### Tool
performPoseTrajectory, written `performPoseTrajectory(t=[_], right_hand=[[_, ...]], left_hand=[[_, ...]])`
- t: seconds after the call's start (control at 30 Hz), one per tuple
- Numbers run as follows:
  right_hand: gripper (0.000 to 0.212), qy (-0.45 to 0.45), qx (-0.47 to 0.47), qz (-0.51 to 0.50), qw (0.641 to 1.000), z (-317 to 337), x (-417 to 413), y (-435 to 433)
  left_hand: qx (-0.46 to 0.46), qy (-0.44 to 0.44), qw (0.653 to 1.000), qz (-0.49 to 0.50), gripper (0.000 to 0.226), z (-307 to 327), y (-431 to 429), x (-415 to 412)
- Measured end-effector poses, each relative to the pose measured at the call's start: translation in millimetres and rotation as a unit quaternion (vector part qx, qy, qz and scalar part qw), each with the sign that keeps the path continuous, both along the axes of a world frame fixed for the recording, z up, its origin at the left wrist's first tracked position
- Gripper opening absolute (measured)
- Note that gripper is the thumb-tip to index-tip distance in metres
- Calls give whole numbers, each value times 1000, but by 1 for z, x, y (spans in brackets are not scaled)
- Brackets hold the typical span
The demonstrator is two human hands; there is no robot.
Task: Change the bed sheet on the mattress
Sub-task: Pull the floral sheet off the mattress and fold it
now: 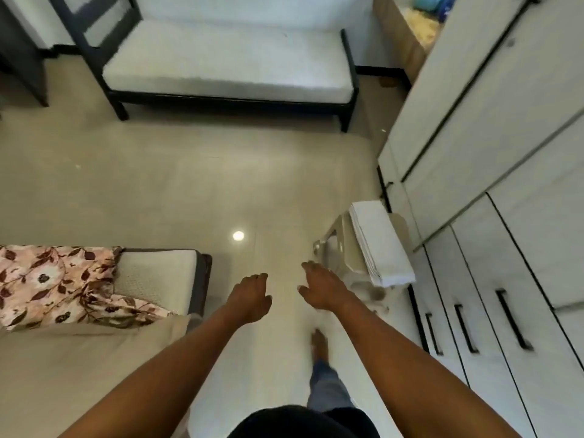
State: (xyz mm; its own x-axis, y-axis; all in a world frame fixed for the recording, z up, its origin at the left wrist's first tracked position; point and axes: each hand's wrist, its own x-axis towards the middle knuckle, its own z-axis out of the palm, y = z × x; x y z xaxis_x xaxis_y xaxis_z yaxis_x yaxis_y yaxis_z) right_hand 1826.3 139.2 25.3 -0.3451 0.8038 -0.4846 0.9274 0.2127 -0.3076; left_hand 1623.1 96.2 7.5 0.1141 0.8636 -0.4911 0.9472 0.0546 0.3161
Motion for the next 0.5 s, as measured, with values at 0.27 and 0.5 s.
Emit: performPoseTrajectory(t=[0.27, 0.5], right_hand=[[68, -7, -27, 205, 978, -1, -95, 210], [69, -21, -16, 345, 938, 10, -232, 346]], left_hand=[[4, 27, 986, 163, 57, 2, 149, -69], [5, 12, 941, 337, 56, 14, 225, -162]])
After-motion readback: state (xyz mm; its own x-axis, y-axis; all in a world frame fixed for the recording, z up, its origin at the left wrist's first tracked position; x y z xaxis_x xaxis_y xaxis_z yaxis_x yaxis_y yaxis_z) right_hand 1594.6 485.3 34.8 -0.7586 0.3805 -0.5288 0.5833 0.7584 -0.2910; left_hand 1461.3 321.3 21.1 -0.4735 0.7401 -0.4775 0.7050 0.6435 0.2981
